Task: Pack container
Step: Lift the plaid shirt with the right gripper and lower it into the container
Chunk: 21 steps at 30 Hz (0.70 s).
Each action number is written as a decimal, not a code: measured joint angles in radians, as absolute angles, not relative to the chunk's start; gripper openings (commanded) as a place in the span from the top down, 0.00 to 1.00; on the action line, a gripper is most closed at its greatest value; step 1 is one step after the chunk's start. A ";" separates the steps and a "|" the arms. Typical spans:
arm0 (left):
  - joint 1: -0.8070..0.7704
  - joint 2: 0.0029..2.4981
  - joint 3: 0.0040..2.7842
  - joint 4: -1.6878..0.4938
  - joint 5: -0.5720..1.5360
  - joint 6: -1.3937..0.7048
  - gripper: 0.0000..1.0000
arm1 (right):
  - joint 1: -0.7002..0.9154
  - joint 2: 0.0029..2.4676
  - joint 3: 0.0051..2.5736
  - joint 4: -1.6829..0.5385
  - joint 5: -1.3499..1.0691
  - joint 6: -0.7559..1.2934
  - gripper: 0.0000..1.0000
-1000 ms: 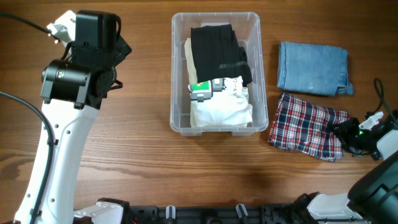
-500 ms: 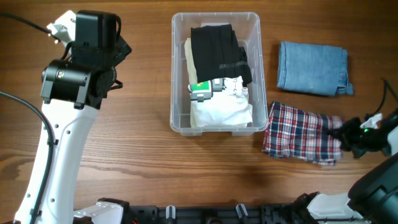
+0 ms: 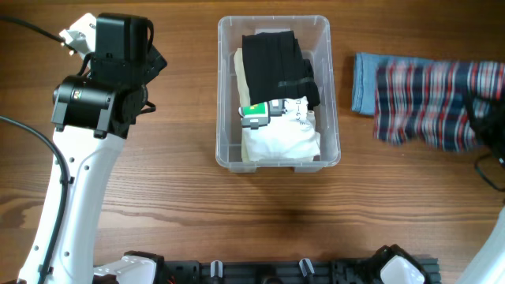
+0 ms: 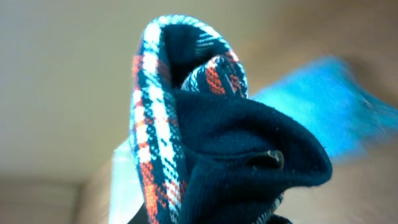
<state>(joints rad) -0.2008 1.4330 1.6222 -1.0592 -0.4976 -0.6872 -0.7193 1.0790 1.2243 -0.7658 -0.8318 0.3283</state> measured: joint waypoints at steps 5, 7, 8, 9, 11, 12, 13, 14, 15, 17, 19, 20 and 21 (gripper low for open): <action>-0.201 1.433 1.622 -1.059 -0.497 -0.687 0.00 | -0.460 1.050 1.241 -0.480 -0.908 0.485 0.96; -0.201 1.433 1.622 -1.059 -0.497 -0.687 0.00 | -0.342 1.061 1.258 -0.444 -0.892 0.523 0.96; -0.201 1.433 1.622 -1.060 -0.497 -0.687 0.00 | -0.276 1.072 1.272 -0.435 -0.866 0.538 0.96; -0.201 1.433 1.622 -1.060 -0.497 -0.687 0.00 | -0.218 1.085 1.287 -0.427 -0.839 0.547 0.96; -0.201 1.433 1.622 -1.059 -0.497 -0.687 0.00 | -0.067 1.143 1.332 -0.405 -0.742 0.556 0.96; -0.201 1.433 1.622 -1.059 -0.497 -0.687 0.00 | -0.023 1.168 1.347 -0.404 -0.702 0.556 0.96; -0.201 1.433 1.622 -1.060 -0.497 -0.687 0.00 | 0.025 1.200 1.364 -0.404 -0.652 0.556 0.95; -0.201 1.433 1.622 -1.059 -0.497 -0.687 0.00 | 0.061 1.228 1.377 -0.406 -0.607 0.553 0.96; -0.201 1.433 1.622 -1.060 -0.497 -0.687 0.00 | 0.090 1.257 1.386 -0.408 -0.566 0.548 0.96; -0.201 1.433 1.622 -1.059 -0.497 -0.687 0.00 | 0.155 1.327 1.413 -0.432 -0.459 0.541 0.96; -0.201 1.433 1.622 -1.059 -0.497 -0.687 0.00 | 0.205 1.397 1.431 -0.447 -0.347 0.537 0.96; -0.201 1.433 1.622 -1.059 -0.497 -0.687 0.00 | 0.224 1.426 1.435 -0.443 -0.294 0.538 0.96; -0.201 1.433 1.622 -1.059 -0.497 -0.687 0.00 | 0.245 1.462 1.435 -0.434 -0.234 0.542 0.96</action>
